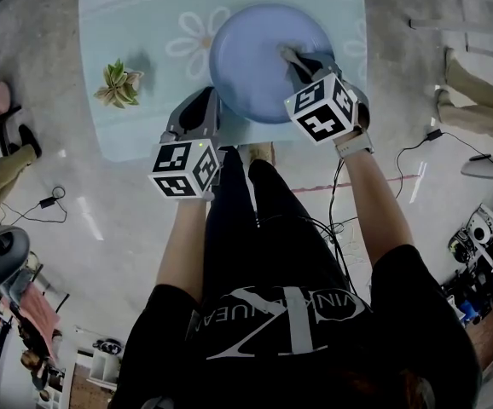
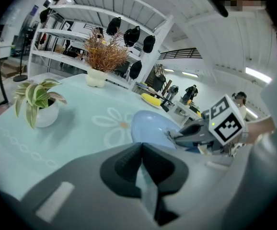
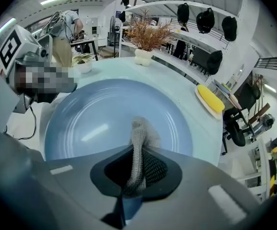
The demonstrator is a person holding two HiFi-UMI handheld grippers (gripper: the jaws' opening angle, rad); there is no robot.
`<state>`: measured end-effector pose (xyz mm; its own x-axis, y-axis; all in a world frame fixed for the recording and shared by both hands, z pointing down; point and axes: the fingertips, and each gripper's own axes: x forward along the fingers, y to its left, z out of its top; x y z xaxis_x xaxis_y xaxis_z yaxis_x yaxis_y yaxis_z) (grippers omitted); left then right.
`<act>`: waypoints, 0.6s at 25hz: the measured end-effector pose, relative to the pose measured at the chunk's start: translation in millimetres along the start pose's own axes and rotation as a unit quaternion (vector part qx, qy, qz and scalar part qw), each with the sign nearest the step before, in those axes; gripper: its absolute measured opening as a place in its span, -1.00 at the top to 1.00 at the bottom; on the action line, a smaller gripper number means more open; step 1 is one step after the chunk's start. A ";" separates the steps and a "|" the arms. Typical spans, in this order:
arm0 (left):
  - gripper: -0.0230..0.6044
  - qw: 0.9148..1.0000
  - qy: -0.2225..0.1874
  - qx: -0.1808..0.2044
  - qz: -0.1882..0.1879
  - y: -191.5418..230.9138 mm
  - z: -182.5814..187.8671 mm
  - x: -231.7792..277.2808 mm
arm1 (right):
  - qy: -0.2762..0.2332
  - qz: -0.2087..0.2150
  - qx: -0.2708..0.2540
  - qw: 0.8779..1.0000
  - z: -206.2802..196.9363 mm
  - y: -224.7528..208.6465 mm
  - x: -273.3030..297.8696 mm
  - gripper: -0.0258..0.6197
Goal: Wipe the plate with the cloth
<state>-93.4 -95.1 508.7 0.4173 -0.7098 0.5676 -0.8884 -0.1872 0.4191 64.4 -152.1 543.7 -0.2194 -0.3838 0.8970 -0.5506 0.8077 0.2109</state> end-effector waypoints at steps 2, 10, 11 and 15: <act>0.93 1.000 -0.001 -0.006 0.001 0.2 -0.3 0.0 | 0.001 0.006 -0.006 1.000 -2.8 7.8 -2.7 0.82; 0.93 1.000 -0.002 -0.014 0.000 1.8 -1.5 -0.2 | -0.014 0.042 -0.029 0.999 11.3 45.3 -4.0 0.82; 0.93 1.000 -0.003 -0.015 0.000 2.0 -1.3 -0.1 | -0.018 0.045 -0.034 0.998 16.0 48.6 -2.7 0.82; 0.93 1.000 -0.003 -0.019 -0.001 3.1 -1.8 0.5 | -0.035 0.058 -0.050 0.996 38.7 59.2 5.8 0.82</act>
<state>-95.6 -94.8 511.6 0.4178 -0.7135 0.5625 -0.8799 -0.1634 0.4462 -0.6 -123.9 546.4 -0.3338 -0.3132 0.8891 -0.4355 0.8878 0.1492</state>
